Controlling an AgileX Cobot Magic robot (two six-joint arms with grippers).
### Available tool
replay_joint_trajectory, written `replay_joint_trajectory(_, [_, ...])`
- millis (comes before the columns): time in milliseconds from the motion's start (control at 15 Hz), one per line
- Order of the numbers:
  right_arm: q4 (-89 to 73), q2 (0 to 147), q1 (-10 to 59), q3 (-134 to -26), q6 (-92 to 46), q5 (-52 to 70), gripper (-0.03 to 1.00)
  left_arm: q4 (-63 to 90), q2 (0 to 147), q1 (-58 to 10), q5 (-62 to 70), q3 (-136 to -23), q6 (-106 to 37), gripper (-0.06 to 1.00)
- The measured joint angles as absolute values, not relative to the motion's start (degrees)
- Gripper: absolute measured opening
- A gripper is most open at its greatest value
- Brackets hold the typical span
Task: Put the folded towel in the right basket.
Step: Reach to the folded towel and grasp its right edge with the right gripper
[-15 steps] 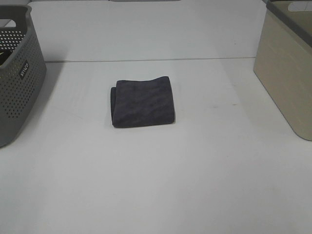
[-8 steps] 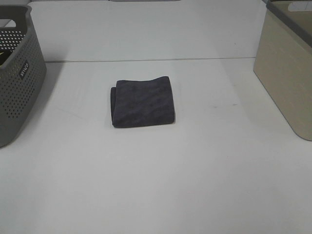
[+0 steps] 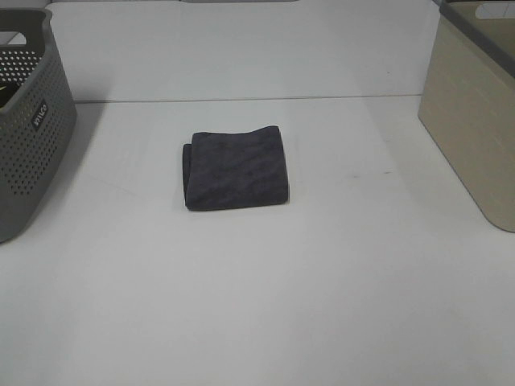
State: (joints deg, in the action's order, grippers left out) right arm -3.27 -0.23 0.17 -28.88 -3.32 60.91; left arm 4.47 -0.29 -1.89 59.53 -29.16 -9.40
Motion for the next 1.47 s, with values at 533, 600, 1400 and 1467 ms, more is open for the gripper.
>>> replay_joint_trajectory(533, [-3.27,-0.23,0.17,-28.88,-3.32,60.91,0.83,4.47,-0.29,-1.89,59.53,-29.16,-9.4,0.99])
replay_joint_trajectory(600, [-3.27,-0.23,0.17,-28.88,-3.32,60.91,0.83,4.47,-0.29,-1.89,59.53,-29.16,-9.4,0.99])
replay_joint_trajectory(1400, [-3.27,-0.23,0.17,-28.88,-3.32,60.91,0.83,4.47,-0.29,-1.89,59.53,-29.16,-9.4,0.99])
replay_joint_trajectory(1467, [-3.27,-0.23,0.17,-28.88,-3.32,60.91,0.83,4.47,-0.29,-1.89,59.53,-29.16,-9.4,0.99])
